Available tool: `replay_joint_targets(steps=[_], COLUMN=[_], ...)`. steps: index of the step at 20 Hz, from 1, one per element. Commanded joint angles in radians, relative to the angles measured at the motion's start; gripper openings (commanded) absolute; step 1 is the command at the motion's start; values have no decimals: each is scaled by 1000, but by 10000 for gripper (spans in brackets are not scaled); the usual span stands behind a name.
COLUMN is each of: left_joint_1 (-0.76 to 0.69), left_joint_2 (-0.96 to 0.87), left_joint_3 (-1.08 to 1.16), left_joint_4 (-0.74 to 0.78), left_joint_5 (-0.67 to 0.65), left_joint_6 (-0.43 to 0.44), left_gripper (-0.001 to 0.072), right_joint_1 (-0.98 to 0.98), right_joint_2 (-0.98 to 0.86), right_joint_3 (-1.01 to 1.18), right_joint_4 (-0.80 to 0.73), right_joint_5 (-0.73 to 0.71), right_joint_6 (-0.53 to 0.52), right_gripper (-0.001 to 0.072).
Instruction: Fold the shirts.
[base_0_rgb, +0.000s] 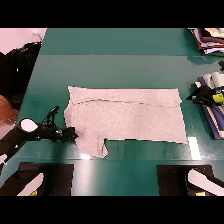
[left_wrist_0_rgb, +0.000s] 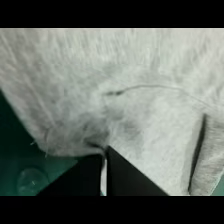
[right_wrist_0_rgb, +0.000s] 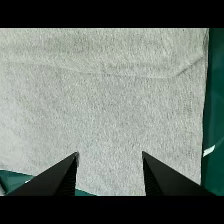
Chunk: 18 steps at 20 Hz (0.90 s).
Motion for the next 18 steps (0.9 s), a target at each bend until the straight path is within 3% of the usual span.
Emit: replay_joint_targets(steps=[1,3,7,11,18], left_joint_1=[-1,-1,-1,-1,-1], left_joint_2=[3,4,4,4,4], left_joint_3=[0,28,93,100,100], left_joint_4=[-42,-42,-42,-40,-40], left_joint_5=[11,-31,-70,-63,-63], left_joint_6=[7,32,86,91,111], left_gripper=[26,25,25,25,26], right_joint_1=[-31,-100,-312,-467,-422], right_joint_2=[26,82,164,126,38], right_joint_3=[-50,-159,-400,-553,-631], right_joint_4=[-9,-16,-191,-180,-50], right_joint_5=[29,25,21,6,-117], right_joint_6=[0,-19,-21,-45,-51], right_gripper=[445,445,444,427,395])
